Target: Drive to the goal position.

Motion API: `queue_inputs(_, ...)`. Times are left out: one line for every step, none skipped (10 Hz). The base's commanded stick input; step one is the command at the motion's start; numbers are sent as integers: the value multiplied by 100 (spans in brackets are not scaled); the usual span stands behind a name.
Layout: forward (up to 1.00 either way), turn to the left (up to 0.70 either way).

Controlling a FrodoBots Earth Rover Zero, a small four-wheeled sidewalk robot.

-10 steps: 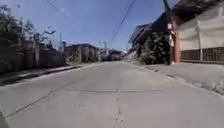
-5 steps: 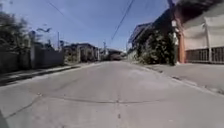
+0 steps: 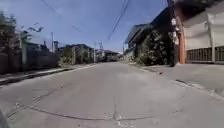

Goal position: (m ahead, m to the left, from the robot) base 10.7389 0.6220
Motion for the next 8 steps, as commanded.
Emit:
queue_inputs(85, 0)
queue_inputs(85, 0)
queue_inputs(85, 0)
queue_inputs(85, 0)
queue_inputs(85, 0)
queue_inputs(85, 1)
queue_inputs(85, 1)
queue_inputs(85, 1)
